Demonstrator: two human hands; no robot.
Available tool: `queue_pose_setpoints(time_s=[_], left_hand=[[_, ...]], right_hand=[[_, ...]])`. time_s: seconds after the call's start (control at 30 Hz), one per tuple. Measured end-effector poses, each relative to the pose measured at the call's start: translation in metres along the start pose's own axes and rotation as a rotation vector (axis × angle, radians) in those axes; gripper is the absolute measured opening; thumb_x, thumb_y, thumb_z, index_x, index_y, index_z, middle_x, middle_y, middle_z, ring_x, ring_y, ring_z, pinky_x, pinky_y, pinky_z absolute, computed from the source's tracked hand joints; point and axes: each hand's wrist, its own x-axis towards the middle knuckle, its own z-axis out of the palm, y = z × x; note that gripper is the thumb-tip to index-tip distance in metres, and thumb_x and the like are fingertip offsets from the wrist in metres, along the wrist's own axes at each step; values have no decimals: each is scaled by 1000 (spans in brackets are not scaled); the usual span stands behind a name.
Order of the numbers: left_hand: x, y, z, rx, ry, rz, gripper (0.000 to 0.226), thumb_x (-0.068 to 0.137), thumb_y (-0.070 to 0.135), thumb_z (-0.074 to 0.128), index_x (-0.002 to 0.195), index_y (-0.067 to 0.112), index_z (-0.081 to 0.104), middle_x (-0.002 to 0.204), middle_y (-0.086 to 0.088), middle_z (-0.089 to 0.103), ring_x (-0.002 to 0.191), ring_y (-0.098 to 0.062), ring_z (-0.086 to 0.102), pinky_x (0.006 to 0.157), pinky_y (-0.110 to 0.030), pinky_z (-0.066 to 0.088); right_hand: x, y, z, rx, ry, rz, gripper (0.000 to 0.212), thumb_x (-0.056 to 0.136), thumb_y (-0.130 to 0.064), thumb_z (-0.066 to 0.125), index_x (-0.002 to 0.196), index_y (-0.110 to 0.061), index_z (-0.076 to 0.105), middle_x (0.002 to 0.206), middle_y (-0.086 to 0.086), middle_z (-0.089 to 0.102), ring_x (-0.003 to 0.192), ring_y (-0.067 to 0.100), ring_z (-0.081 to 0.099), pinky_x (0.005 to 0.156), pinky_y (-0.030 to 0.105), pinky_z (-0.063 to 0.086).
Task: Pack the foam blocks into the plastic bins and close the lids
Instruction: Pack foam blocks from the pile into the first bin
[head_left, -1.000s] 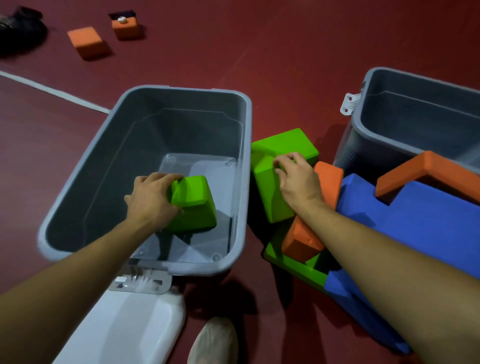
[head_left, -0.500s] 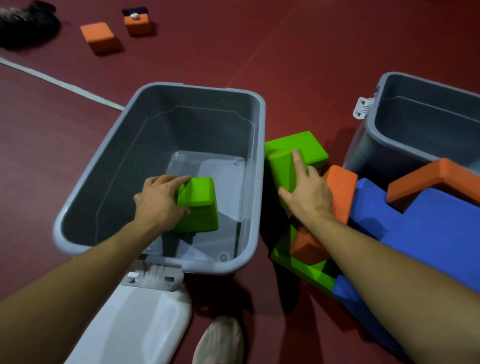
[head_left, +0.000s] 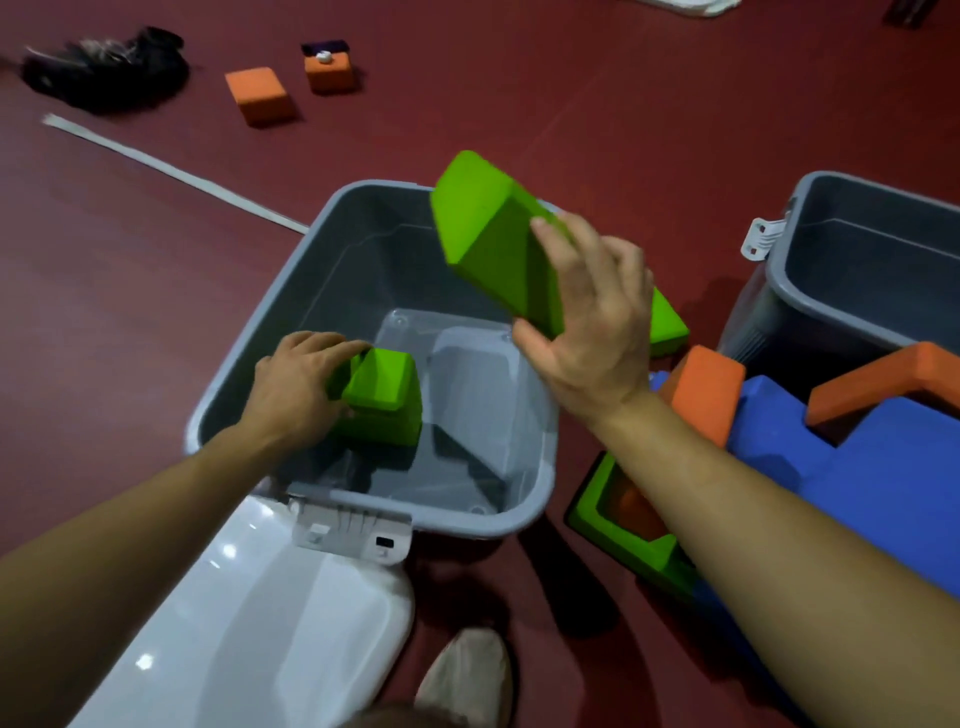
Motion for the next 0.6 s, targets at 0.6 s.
queue_pose_setpoints(time_s=[0.6], left_hand=[[-33, -29, -18, 35, -166, -55, 93, 55, 56, 79, 139, 51, 38, 136, 16, 54, 125, -22, 45, 85, -65, 48]], right_hand=[[-36, -21, 36, -53, -994, -23, 87, 71, -53, 73, 146, -52, 30, 134, -10, 54, 111, 32, 51, 93, 42, 45]])
